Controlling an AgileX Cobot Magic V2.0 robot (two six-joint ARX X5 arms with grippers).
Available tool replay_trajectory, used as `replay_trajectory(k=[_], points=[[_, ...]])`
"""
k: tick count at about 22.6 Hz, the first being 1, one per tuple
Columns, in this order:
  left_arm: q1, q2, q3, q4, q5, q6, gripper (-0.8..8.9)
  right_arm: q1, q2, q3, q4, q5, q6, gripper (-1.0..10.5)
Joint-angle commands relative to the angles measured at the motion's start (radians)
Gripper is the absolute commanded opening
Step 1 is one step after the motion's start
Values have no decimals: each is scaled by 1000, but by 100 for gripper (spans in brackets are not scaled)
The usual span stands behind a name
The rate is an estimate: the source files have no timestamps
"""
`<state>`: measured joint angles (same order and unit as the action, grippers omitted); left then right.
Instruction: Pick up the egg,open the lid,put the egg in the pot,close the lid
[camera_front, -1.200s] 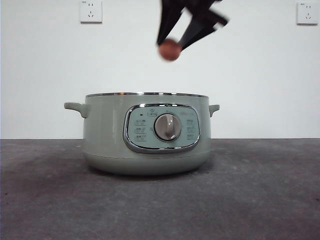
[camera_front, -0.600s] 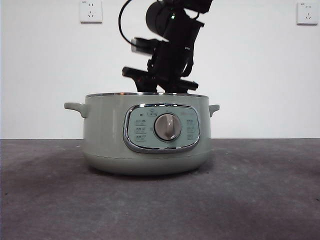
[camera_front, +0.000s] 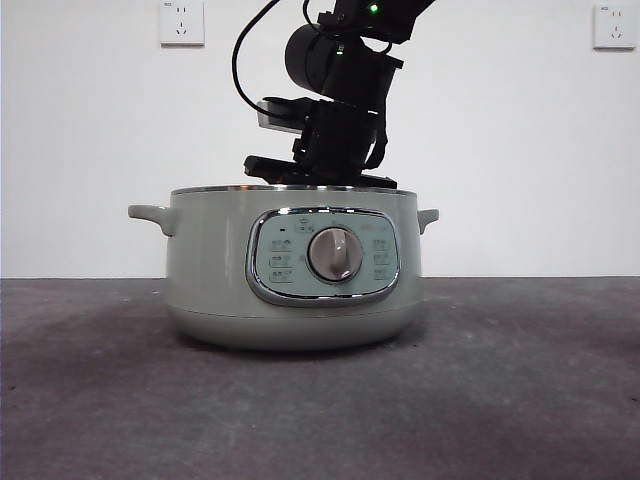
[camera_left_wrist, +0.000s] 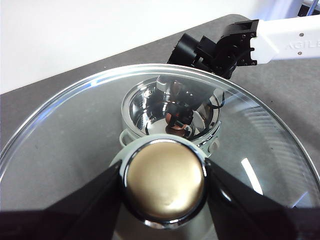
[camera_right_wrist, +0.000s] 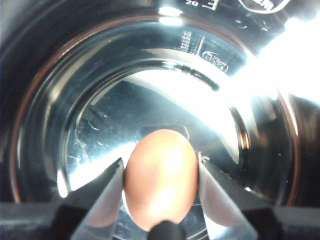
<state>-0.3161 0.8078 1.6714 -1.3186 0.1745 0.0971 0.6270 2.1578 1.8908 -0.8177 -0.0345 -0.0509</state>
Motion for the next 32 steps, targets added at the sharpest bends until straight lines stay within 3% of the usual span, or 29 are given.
replay_trajectory(k=[1,7,10,16,19,26,32], points=[[3,-9,7,43,8,8,-8,2,23,12,-1,-3,-4,419],[3,-5,7,45,8,12,-8,2,2,298,-232,-37,-8,419],[3,8,7,61,8,19,-8,2,-107,371,-268,-36,-6,418],[3,55,7,117,21,29,-8,0,-330,371,-389,2,-40,414],[2,101,7,150,87,32,-8,0,-435,371,-467,1,-64,414],[-50,269,7,281,95,45,-8,0,-700,337,-559,-2,-54,409],[-140,455,6,417,94,57,-8,0,-980,76,-558,-1,-19,409]])
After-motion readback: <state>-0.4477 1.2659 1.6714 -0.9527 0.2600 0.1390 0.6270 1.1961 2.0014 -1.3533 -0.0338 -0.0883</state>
